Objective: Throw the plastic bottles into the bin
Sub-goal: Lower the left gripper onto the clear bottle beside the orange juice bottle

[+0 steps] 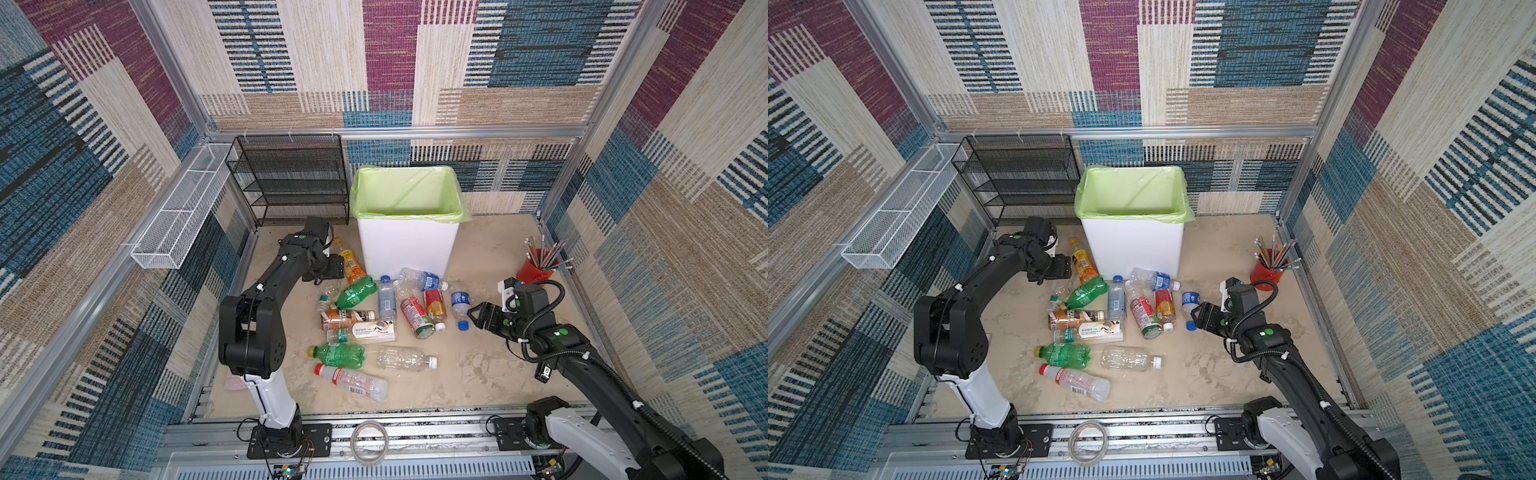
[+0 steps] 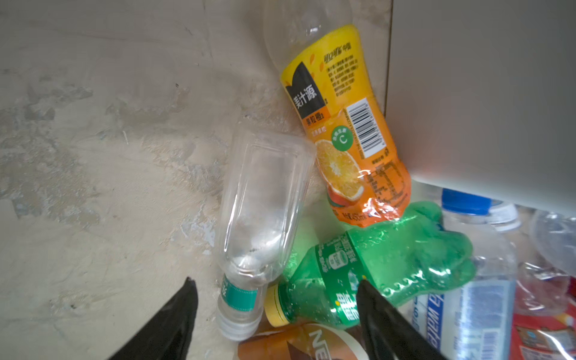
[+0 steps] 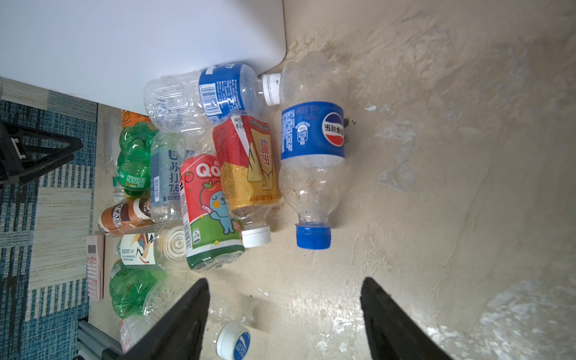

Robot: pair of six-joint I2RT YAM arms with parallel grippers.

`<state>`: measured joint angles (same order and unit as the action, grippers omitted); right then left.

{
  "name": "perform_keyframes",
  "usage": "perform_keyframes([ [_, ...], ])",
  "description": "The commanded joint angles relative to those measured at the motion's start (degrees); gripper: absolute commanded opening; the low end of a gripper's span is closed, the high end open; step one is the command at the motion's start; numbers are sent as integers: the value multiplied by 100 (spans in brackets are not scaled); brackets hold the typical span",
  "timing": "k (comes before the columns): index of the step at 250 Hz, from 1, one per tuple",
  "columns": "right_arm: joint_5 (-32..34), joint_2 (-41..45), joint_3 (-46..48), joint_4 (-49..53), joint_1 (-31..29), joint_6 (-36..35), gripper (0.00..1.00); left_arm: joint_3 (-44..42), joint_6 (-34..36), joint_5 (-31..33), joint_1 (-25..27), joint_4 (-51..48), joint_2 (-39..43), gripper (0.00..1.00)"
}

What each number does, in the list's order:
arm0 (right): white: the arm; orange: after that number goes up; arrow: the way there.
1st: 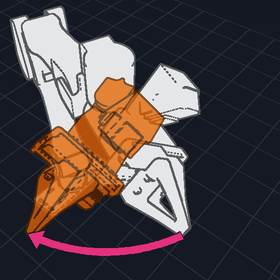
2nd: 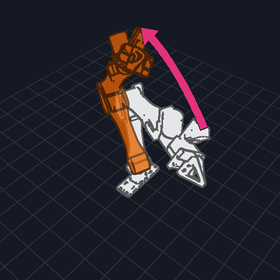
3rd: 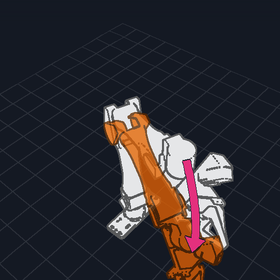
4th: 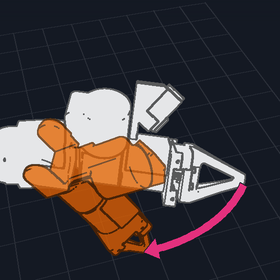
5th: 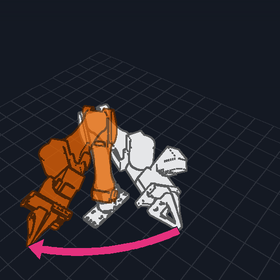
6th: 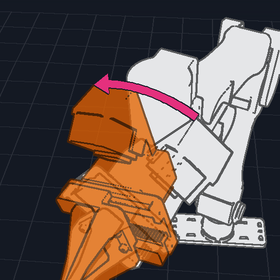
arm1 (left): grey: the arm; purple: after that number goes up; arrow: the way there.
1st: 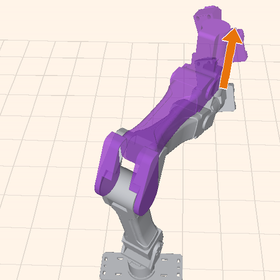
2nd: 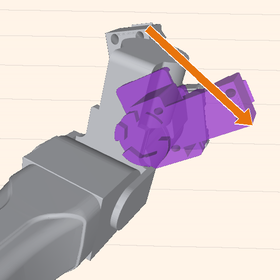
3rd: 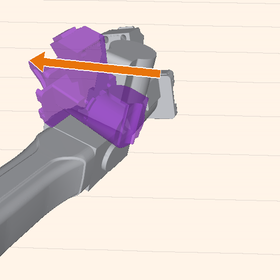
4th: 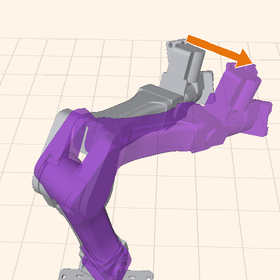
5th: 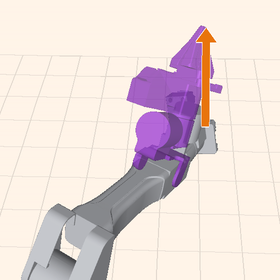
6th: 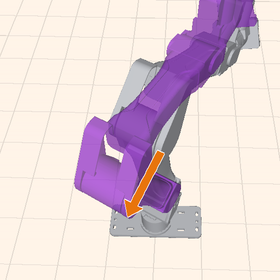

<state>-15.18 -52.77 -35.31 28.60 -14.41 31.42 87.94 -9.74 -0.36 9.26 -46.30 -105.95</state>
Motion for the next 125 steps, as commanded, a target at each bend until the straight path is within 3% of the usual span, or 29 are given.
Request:
perform_keyframes([
  [1, 67, -34, -50, 82, -9, -63, 78, 228, 579, 75, -3, -317, -297, 82],
  [125, 234, 130, -79, 392, -9, 106, 78, 918, 862, 318, -3, -743, -1428, 77],
])
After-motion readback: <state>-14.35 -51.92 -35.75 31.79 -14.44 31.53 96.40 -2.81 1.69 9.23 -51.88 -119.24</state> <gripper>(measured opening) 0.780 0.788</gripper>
